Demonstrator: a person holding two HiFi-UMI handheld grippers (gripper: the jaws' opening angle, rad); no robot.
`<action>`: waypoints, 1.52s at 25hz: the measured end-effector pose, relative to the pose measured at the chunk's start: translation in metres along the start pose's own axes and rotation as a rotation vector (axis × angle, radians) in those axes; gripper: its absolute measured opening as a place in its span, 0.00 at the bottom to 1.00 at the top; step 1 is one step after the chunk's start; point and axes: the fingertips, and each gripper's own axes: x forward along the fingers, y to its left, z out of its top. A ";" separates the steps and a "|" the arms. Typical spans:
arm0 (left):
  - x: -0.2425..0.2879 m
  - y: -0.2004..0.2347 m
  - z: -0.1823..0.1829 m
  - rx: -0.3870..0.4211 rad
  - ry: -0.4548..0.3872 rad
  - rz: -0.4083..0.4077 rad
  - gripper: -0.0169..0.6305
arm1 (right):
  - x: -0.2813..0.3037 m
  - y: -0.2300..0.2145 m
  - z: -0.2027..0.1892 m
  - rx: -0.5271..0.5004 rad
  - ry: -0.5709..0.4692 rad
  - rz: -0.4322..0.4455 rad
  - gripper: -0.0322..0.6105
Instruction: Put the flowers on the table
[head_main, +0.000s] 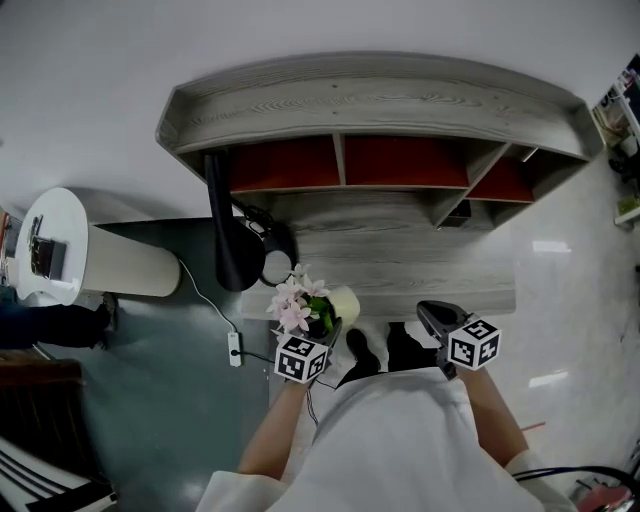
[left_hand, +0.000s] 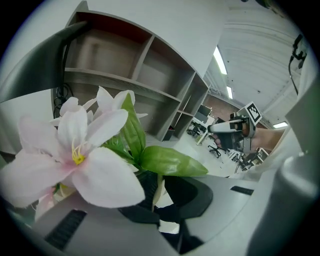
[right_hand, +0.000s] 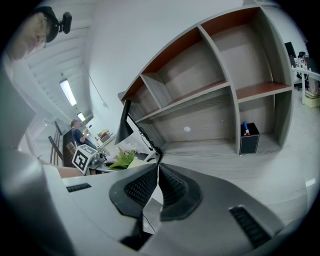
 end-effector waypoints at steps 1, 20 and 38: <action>0.004 0.001 0.002 0.007 0.007 0.002 0.11 | 0.002 -0.003 0.001 0.002 0.002 0.002 0.08; 0.115 0.074 0.051 0.208 0.178 0.155 0.11 | 0.037 -0.067 0.042 -0.004 0.089 0.083 0.08; 0.213 0.133 0.034 0.470 0.463 0.221 0.11 | 0.053 -0.090 0.039 0.003 0.193 0.082 0.08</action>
